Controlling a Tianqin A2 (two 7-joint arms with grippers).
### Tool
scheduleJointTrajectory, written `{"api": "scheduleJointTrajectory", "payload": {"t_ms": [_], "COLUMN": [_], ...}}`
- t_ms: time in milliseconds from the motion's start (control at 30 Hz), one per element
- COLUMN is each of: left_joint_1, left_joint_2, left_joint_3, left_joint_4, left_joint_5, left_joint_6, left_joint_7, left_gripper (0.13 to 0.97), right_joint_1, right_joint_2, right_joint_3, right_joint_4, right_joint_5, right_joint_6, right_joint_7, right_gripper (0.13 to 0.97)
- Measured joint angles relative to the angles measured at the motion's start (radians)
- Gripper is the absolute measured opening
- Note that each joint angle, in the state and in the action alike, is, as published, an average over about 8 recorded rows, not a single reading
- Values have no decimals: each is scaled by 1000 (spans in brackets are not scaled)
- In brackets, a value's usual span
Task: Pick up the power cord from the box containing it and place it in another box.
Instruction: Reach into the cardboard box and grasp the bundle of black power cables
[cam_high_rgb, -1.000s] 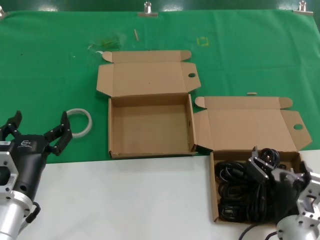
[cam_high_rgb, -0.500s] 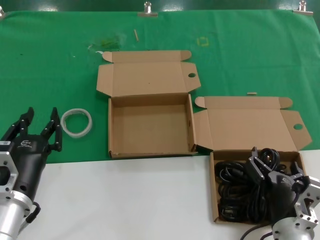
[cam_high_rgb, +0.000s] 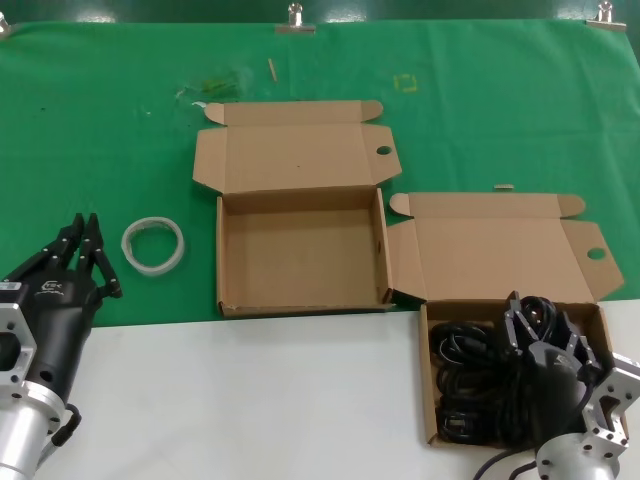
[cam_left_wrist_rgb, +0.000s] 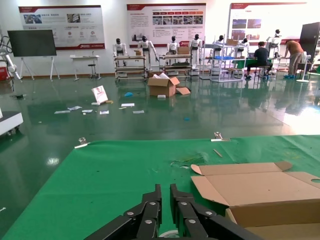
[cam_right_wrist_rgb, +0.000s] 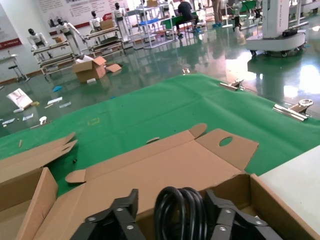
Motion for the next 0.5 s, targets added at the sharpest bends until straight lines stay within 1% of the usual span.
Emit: {"api": "scheduleJointTrajectory", "payload": {"t_ms": [133, 167, 233, 433, 500], "left_joint_1": [0, 0, 0, 0, 0], "left_joint_2": [0, 0, 0, 0, 0], "left_joint_3": [0, 0, 0, 0, 0], "left_joint_4": [0, 0, 0, 0, 0], "left_joint_5": [0, 0, 0, 0, 0], "left_joint_6": [0, 0, 0, 0, 0], "left_joint_7": [0, 0, 0, 0, 0], "left_gripper": [196, 184, 162, 148, 143], "right_joint_1": [-2, -3, -4, -11, -14], "right_joint_2": [0, 1, 1, 1, 1], "right_joint_3": [-6, -7, -8, -1, 3], "right_joint_4": [-6, -8, -9, 0, 7], "right_joint_5": [-4, -5, -5, 1, 5], "right_joint_6": [9, 11, 14, 19, 19], "right_joint_7": [16, 18, 20, 5, -2], "right_gripper": [489, 489, 444, 308, 295]}}
